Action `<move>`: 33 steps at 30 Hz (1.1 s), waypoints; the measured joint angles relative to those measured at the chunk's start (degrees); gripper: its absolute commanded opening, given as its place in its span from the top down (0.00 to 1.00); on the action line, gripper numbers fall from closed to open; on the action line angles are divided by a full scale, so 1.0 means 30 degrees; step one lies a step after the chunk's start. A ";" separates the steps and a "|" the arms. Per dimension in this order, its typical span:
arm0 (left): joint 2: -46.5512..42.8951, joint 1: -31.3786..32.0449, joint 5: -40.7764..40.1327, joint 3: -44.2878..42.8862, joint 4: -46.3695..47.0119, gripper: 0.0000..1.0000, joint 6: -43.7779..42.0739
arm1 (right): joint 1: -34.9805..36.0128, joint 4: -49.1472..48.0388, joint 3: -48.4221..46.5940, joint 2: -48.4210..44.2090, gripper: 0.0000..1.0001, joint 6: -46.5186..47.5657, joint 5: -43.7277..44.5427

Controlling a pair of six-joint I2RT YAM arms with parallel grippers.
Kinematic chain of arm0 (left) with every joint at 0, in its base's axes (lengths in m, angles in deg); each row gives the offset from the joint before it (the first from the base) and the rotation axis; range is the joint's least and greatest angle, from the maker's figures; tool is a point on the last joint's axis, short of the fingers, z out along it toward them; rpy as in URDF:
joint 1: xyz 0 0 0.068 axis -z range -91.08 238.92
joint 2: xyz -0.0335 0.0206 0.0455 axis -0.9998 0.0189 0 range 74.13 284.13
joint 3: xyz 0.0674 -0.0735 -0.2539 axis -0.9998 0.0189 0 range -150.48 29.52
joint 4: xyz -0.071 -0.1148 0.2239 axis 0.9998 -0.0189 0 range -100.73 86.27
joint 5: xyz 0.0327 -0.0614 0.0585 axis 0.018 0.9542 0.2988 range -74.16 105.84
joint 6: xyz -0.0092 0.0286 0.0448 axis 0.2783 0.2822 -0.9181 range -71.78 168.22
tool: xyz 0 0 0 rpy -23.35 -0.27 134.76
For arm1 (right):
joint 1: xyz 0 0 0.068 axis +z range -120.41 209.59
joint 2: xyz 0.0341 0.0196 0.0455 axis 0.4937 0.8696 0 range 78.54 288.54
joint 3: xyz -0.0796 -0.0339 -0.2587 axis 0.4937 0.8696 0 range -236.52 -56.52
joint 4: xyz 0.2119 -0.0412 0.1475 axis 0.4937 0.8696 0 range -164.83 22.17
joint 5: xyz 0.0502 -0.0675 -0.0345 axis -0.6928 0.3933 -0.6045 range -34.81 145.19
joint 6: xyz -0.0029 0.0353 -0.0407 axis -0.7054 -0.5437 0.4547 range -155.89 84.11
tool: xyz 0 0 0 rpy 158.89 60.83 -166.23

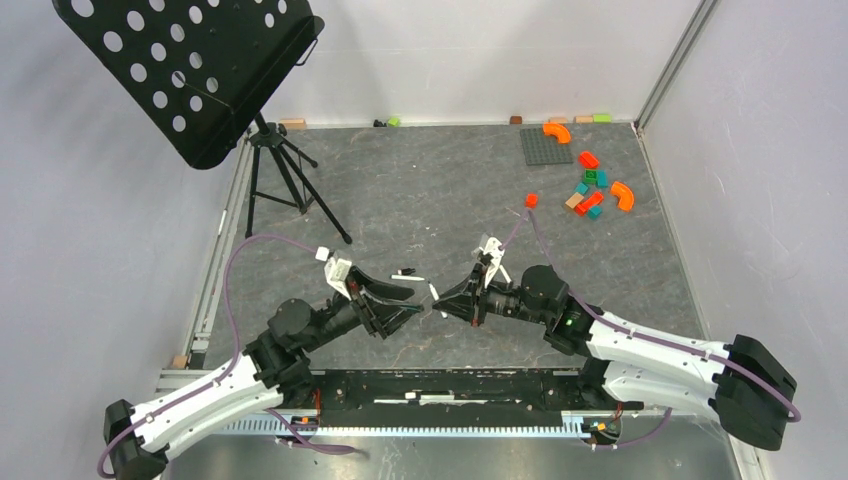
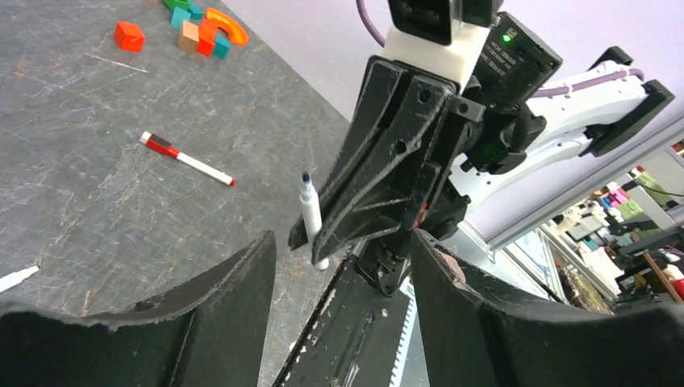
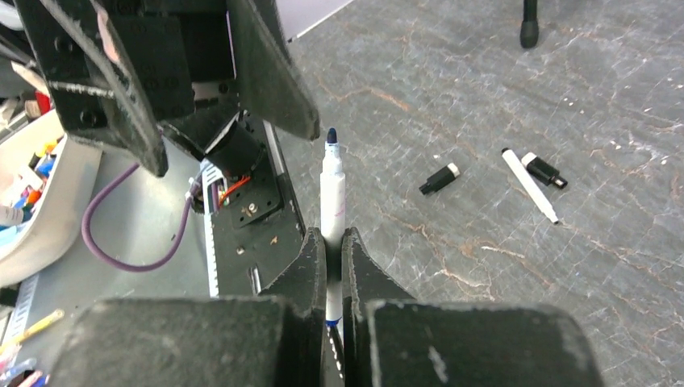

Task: Insert the pens into the pen caps

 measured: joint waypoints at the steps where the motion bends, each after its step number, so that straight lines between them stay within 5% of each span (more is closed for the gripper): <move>1: 0.0219 0.0000 -0.0109 -0.0189 -0.0175 0.34 -0.0073 | 0.0036 0.0204 -0.0007 0.0000 1.00 0.0095 -0.0109; 12: 0.4255 0.0000 -0.0568 -0.1304 -0.0226 0.49 -0.0153 | 0.0707 0.0801 -0.0029 0.0007 1.00 0.0634 -0.0685; 16: 0.5297 0.0000 -0.0277 -0.1472 0.0306 0.65 -0.0146 | 0.0838 0.1239 -0.0160 0.0153 1.00 0.0809 -0.0525; 20: 0.5829 0.0036 0.0299 -0.1712 0.0801 0.96 -0.0095 | 0.1056 0.1406 -0.0350 0.0401 1.00 0.0984 -0.0299; 23: 0.6069 0.0058 0.0656 -0.1843 0.0998 0.98 -0.0109 | 0.1188 0.1596 -0.0459 0.0452 0.99 0.1078 0.0007; 27: 0.5967 0.0058 0.0641 -0.1843 0.0969 0.98 -0.0087 | 0.1319 0.1639 -0.0481 0.0393 0.49 0.1107 0.0299; 33: 0.4561 0.0058 0.0080 -0.1829 0.0627 0.98 0.0255 | 0.1588 0.1326 -0.0437 -0.0495 0.40 0.1311 0.0321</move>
